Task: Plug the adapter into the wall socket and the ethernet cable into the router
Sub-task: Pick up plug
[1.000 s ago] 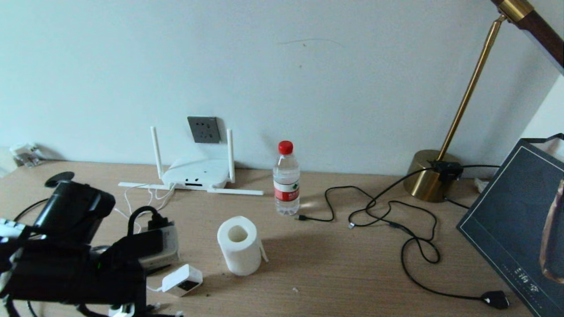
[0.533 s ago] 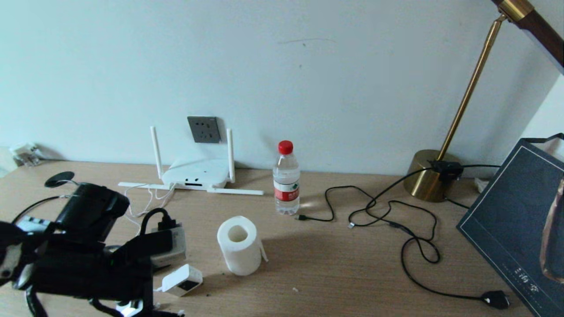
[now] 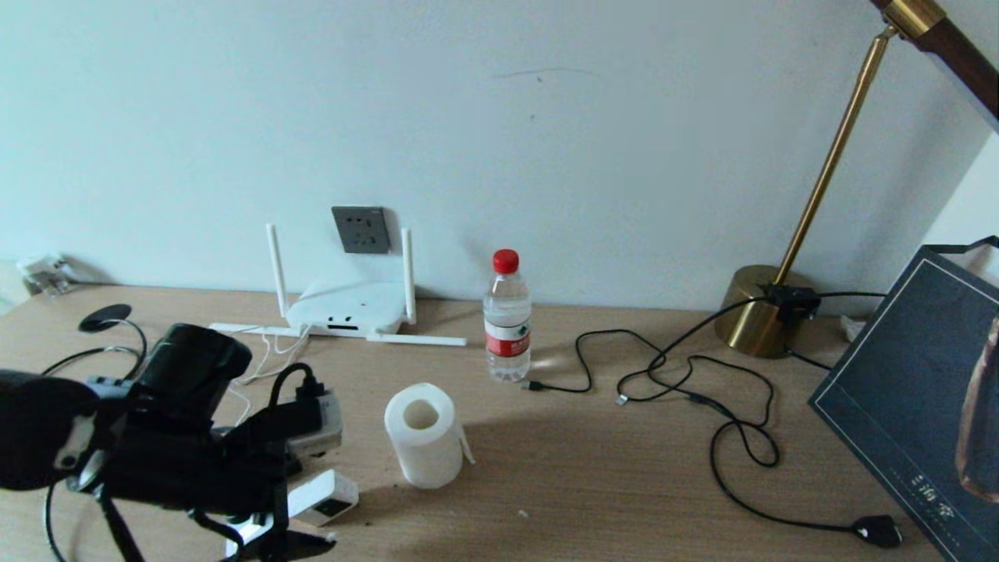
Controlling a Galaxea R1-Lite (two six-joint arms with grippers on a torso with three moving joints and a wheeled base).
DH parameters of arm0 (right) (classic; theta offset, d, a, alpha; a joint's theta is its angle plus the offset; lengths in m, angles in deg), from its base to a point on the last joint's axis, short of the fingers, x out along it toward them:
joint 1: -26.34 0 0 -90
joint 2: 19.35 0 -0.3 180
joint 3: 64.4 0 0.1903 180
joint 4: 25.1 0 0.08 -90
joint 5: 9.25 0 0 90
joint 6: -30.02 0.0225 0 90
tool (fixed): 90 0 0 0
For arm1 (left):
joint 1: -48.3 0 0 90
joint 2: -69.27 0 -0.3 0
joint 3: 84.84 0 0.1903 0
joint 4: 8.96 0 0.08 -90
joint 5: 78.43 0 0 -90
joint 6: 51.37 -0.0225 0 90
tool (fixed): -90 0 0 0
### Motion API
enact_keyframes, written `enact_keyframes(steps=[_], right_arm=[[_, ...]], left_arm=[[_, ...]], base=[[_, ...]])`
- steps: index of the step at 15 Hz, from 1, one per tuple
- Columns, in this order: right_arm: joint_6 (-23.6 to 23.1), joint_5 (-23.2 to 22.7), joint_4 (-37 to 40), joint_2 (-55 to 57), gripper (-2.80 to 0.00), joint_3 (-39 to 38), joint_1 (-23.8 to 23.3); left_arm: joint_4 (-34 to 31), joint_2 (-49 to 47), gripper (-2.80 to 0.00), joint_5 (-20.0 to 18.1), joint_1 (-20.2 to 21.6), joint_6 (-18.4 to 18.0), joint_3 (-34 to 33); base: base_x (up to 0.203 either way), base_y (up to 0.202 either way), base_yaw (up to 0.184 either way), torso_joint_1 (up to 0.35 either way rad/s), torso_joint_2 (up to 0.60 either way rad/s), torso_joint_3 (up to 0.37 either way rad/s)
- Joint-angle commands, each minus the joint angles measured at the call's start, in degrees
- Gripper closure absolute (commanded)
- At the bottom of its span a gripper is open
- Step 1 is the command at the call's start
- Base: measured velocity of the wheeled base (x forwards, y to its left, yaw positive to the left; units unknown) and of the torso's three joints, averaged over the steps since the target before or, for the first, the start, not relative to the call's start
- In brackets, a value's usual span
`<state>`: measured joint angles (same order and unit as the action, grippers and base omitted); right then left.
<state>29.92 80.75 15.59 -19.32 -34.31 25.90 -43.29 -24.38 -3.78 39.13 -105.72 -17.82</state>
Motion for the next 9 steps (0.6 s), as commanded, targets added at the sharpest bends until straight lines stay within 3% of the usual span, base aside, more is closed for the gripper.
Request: enact_keyframes(steps=[1, 8, 9], right_arm=[[-0.1, 0.0, 0.3, 0.1, 0.0, 0.2, 0.0], [0.0, 0.0, 0.3, 0.0, 0.0, 0.2, 0.0], [0.0, 0.0, 0.3, 0.0, 0.0, 0.2, 0.0]], left_arm=[[0.0, -1.4, -2.8, -0.1, 0.0, -0.3, 0.1], [0.0, -2.0, -2.8, -0.4, 0.2, -0.4, 0.2], [0.0, -2.1, 0.0, -0.4, 0.2, -0.4, 0.2]], base=[[0.0, 0.0, 0.0, 0.0, 0.0, 0.0], [0.0, 0.0, 0.0, 0.0, 0.0, 0.0], [0.0, 0.0, 0.0, 0.0, 0.0, 0.0]])
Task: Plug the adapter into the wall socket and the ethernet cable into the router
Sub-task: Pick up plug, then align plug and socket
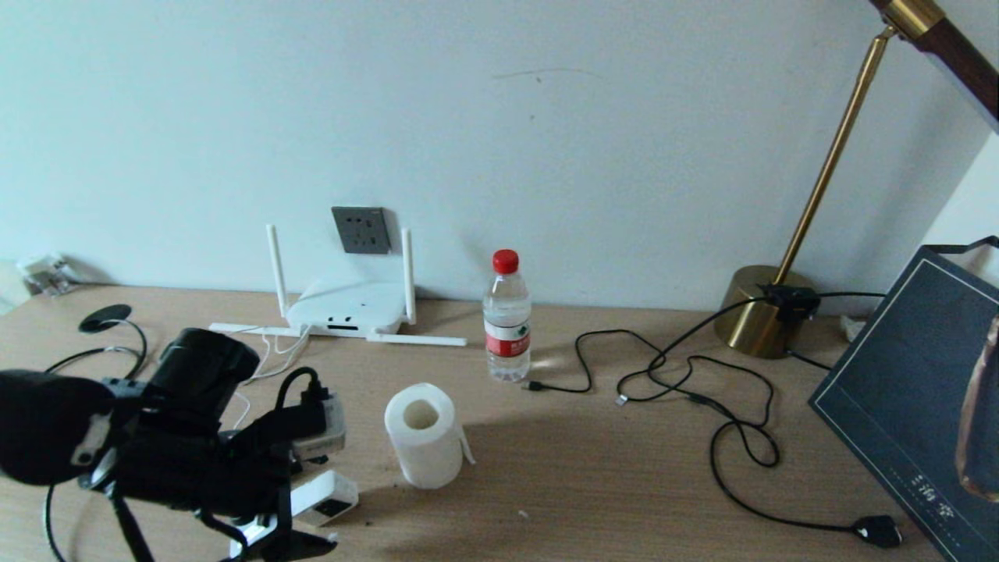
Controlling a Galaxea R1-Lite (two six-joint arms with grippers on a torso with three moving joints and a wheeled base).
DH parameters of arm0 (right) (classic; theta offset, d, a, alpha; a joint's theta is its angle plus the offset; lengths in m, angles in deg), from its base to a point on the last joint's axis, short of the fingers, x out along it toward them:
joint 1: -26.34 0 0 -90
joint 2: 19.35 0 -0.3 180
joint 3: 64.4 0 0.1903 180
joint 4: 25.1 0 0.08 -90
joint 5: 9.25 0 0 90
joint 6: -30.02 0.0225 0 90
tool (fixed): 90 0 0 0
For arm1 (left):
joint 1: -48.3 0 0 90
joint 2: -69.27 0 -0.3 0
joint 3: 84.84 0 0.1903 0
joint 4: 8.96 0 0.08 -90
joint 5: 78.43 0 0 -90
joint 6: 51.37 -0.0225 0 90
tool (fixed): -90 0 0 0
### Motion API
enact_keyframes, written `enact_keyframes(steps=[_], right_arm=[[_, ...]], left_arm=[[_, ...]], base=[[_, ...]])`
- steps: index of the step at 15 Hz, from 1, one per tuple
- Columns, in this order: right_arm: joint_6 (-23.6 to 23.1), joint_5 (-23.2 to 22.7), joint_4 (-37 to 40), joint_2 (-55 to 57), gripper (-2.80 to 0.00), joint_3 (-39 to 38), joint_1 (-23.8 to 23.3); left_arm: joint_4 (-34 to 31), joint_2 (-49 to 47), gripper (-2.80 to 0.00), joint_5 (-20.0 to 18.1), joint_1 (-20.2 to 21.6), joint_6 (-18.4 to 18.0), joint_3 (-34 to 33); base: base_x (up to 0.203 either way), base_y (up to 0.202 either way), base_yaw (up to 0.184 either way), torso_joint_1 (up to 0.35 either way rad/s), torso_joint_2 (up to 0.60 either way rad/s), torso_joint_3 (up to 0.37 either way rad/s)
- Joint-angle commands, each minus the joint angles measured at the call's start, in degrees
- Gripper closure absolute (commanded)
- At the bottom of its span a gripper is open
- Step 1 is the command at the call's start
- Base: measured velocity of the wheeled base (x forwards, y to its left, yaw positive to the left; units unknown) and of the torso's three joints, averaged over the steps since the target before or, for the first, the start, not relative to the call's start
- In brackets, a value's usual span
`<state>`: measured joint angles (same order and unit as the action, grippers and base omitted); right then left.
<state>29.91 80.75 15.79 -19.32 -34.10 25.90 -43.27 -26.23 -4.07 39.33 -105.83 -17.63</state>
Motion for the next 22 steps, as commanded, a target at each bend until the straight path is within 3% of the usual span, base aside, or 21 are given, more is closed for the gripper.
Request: enact_keyframes(steps=[1, 11, 13, 14, 15, 17, 18, 19, 20, 22], right_arm=[[-0.1, 0.0, 0.1, 0.1, 0.0, 0.0, 0.0], [0.0, 0.0, 0.1, 0.0, 0.0, 0.0, 0.0], [0.0, 0.0, 0.1, 0.0, 0.0, 0.0, 0.0], [0.0, 0.0, 0.1, 0.1, 0.0, 0.0, 0.0], [0.0, 0.0, 0.1, 0.0, 0.0, 0.0, 0.0], [0.0, 0.0, 0.1, 0.0, 0.0, 0.0, 0.0], [0.0, 0.0, 0.1, 0.1, 0.0, 0.0, 0.0], [0.0, 0.0, 0.1, 0.0, 0.0, 0.0, 0.0], [0.0, 0.0, 0.1, 0.1, 0.0, 0.0, 0.0], [0.0, 0.0, 0.1, 0.0, 0.0, 0.0, 0.0]], left_arm=[[-0.1, -0.4, 0.0, -0.1, -0.1, -0.4, 0.0], [-0.1, -0.5, 0.0, -0.2, 0.0, -0.3, -0.3], [-0.1, 1.4, 0.0, -1.9, 0.1, 0.4, 0.0], [0.0, 2.3, 0.0, -4.7, 0.5, 3.3, 1.2], [0.3, 3.1, 0.0, -7.7, 0.9, 9.3, 3.2], [3.3, 4.8, 0.0, -12.0, 1.8, 23.5, 6.1], [7.9, 5.0, 0.0, -12.3, 2.4, 30.8, 6.4], [15.8, 4.0, 0.0, -9.3, 3.8, 35.1, 5.5], [23.5, 2.1, 0.0, -5.5, 4.7, 37.2, 4.0], [44.8, -3.7, 0.0, -0.1, 6.3, 40.6, -0.6]], base=[[0.0, 0.0, 0.0, 0.0, 0.0, 0.0], [0.0, 0.0, 0.0, 0.0, 0.0, 0.0], [0.0, 0.0, 0.0, 0.0, 0.0, 0.0], [0.0, 0.0, 0.0, 0.0, 0.0, 0.0], [0.0, 0.0, 0.0, 0.0, 0.0, 0.0], [0.0, 0.0, 0.0, 0.0, 0.0, 0.0], [0.0, 0.0, 0.0, 0.0, 0.0, 0.0], [0.0, 0.0, 0.0, 0.0, 0.0, 0.0], [0.0, 0.0, 0.0, 0.0, 0.0, 0.0], [0.0, 0.0, 0.0, 0.0, 0.0, 0.0]])
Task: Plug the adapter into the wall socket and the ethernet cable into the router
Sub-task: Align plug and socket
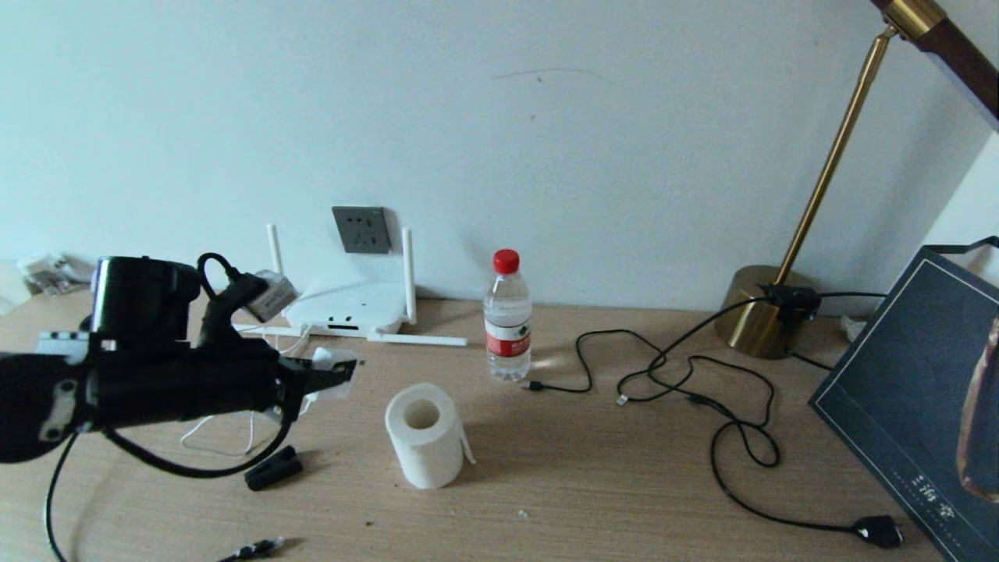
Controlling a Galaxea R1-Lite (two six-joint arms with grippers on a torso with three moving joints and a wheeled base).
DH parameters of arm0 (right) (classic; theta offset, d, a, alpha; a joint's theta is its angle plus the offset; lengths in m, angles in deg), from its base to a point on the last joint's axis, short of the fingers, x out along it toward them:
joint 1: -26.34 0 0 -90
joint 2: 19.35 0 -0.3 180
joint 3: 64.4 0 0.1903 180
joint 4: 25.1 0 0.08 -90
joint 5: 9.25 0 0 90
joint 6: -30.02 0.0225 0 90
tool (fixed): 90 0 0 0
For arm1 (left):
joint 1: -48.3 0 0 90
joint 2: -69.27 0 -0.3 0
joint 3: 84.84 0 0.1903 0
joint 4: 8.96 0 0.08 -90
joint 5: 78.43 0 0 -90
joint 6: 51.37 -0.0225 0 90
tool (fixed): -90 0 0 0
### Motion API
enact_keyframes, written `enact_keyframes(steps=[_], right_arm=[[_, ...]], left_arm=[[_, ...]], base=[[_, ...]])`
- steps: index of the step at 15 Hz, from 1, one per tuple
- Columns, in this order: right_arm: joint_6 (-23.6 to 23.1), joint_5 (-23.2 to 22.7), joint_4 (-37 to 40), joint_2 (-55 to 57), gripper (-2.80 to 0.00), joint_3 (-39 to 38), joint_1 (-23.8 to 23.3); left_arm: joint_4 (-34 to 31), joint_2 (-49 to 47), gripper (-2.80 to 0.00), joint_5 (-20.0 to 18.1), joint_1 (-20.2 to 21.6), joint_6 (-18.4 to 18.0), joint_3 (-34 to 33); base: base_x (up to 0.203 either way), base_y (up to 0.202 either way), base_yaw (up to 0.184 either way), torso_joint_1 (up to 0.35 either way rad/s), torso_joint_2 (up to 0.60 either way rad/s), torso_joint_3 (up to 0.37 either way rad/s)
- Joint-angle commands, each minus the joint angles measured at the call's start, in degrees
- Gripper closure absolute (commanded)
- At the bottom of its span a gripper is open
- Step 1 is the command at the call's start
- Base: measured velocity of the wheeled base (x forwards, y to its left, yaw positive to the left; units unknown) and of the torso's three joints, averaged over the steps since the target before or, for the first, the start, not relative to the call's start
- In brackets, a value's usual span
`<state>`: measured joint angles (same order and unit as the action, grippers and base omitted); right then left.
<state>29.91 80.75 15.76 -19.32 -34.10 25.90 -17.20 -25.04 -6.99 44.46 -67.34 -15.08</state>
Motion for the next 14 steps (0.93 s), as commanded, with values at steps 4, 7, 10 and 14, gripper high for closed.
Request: enact_keyframes(steps=[4, 7, 10, 14], right_arm=[[-0.1, 0.0, 0.1, 0.0, 0.0, 0.0, 0.0], [-0.1, 0.0, 0.1, 0.0, 0.0, 0.0, 0.0], [-0.1, 0.0, 0.1, 0.0, 0.0, 0.0, 0.0], [0.0, 0.0, 0.1, 0.0, 0.0, 0.0, 0.0]], left_arm=[[50.4, -16.5, 0.0, 9.6, 2.2, 5.8, -7.6], [52.9, -18.2, 0.0, 17.1, 2.3, 6.3, -2.1], [60.3, -23.7, 0.0, 18.9, 2.3, 6.5, 2.1], [66.9, -29.7, 0.0, 16.1, 2.1, 6.8, 4.7]], base=[[0.0, 0.0, 0.0, 0.0, 0.0, 0.0], [0.0, 0.0, 0.0, 0.0, 0.0, 0.0], [0.0, 0.0, 0.0, 0.0, 0.0, 0.0], [0.0, 0.0, 0.0, 0.0, 0.0, 0.0]])
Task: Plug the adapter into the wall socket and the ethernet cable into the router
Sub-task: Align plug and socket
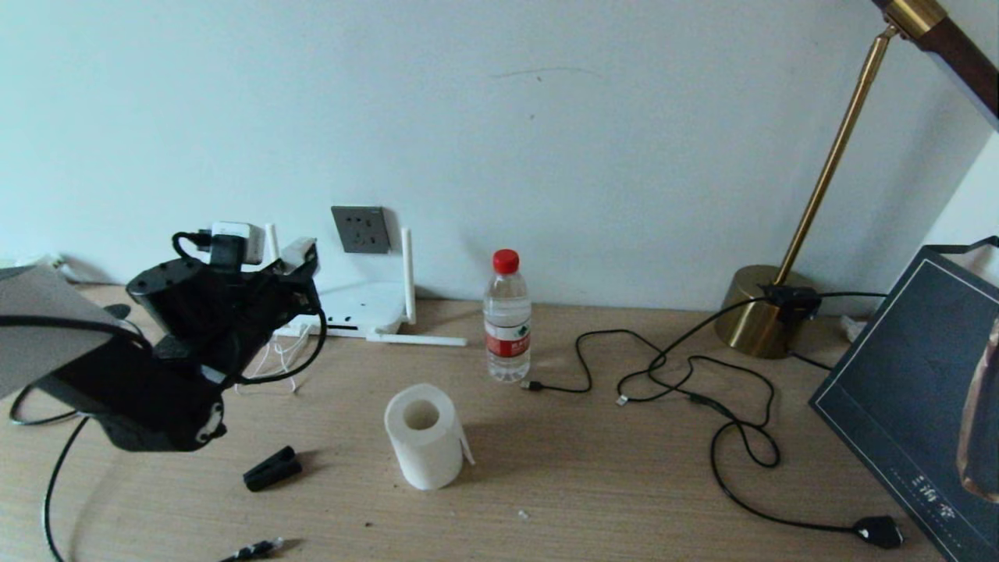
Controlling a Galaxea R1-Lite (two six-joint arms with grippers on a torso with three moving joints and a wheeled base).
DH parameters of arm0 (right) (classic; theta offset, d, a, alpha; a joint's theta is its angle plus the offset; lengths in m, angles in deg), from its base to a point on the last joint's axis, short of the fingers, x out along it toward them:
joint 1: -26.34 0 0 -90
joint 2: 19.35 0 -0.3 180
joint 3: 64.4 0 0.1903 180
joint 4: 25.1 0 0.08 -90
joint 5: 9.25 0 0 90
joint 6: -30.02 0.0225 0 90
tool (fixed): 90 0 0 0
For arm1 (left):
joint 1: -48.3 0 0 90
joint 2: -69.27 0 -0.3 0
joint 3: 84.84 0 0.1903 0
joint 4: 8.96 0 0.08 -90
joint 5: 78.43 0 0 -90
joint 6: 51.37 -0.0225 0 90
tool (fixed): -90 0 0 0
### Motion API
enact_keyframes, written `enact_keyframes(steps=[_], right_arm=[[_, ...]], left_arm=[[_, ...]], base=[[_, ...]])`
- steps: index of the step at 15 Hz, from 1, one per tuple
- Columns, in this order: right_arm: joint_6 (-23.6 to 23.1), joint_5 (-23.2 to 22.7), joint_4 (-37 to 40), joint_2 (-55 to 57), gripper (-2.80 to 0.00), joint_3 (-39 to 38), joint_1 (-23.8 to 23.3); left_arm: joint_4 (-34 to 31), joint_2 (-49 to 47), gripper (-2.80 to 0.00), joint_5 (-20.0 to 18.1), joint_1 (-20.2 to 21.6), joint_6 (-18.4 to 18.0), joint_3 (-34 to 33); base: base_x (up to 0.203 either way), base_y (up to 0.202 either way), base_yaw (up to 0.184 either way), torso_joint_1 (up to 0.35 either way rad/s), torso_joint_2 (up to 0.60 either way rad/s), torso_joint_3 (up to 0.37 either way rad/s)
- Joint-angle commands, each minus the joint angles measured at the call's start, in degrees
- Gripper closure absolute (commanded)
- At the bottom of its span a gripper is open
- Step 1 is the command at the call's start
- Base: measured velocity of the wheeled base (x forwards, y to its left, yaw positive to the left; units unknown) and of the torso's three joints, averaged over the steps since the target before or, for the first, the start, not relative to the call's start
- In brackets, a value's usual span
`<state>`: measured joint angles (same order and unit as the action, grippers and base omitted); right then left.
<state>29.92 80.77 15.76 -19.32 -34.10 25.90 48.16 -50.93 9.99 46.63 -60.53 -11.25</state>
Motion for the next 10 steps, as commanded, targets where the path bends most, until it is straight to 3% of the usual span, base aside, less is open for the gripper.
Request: enact_keyframes(steps=[1, 7, 10], right_arm=[[0.0, 0.0, 0.1, 0.0, 0.0, 0.0, 0.0], [0.0, 0.0, 0.1, 0.0, 0.0, 0.0, 0.0], [-0.1, 0.0, 0.1, 0.0, 0.0, 0.0, 0.0]], left_arm=[[3.2, -5.7, 0.0, -1.9, -0.1, -0.1, 1.7], [5.9, -11.0, 0.0, -4.8, -0.6, -0.3, 9.5], [0.0, -11.2, 0.0, -4.7, -1.2, -0.3, 12.9]], base=[[0.0, 0.0, 0.0, 0.0, 0.0, 0.0], [0.0, 0.0, 0.0, 0.0, 0.0, 0.0], [0.0, 0.0, 0.0, 0.0, 0.0, 0.0]])
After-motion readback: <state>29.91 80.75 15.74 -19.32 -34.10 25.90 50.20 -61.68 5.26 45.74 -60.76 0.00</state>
